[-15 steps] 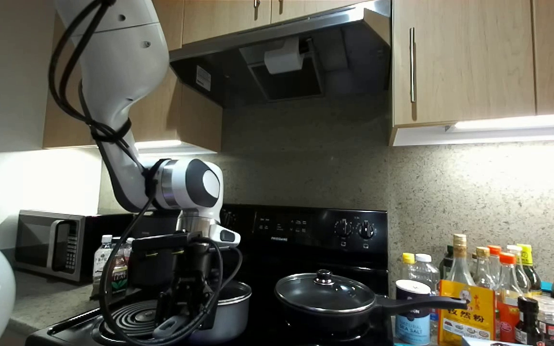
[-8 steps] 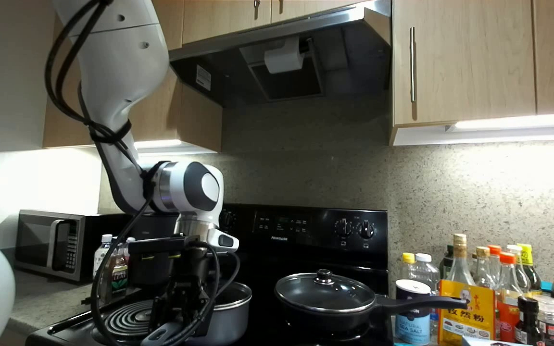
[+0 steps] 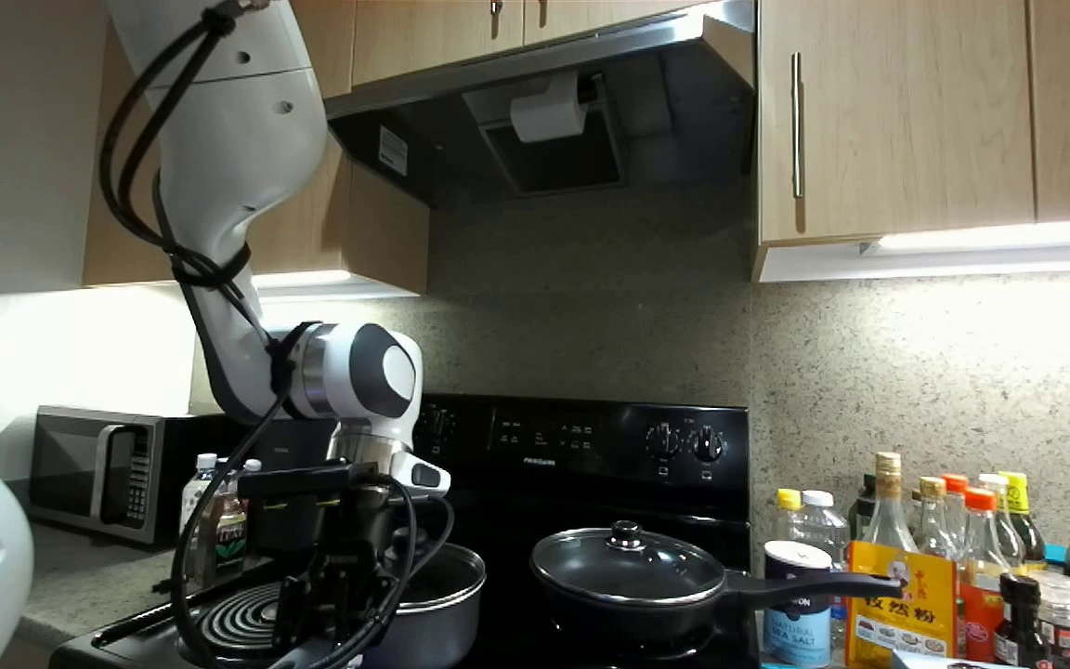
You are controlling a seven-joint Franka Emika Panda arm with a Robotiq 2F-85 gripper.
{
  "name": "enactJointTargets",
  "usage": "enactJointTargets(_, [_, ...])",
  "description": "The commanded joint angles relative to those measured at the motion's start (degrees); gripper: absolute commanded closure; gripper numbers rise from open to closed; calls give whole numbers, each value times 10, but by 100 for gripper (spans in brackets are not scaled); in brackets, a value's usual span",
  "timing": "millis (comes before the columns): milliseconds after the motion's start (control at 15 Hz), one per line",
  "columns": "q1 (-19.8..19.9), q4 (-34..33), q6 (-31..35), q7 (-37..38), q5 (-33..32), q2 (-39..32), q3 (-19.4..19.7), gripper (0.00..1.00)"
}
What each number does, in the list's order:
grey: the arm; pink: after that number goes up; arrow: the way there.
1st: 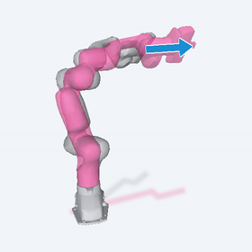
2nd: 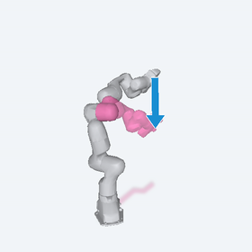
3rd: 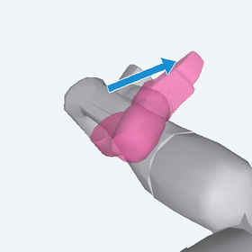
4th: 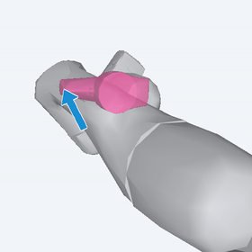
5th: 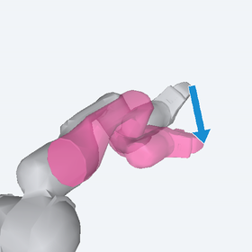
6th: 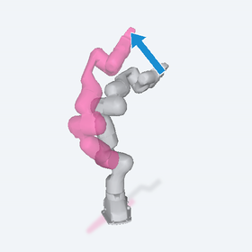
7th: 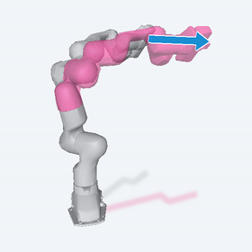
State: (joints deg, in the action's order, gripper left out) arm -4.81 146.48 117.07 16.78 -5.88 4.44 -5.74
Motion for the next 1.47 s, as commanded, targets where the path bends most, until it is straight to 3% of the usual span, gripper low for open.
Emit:
enactJointTargets(0, [-2,-27,-18,7,-1,-31,-4,38])
enactJointTargets(333, [-6,-49,10,35,-17,-45,-5,6])
enactJointTargets(533, [-7,-60,42,42,-16,-46,-5,0])
enactJointTargets(667, [-8,-65,55,43,-14,-48,-5,26])
enactJointTargets(733, [-9,-65,60,42,-13,-49,-5,26])
enactJointTargets(1267, [-8,-58,79,34,-6,-42,-2,79])
enactJointTargets(1400, [-9,-50,79,39,-7,-29,-2,81])
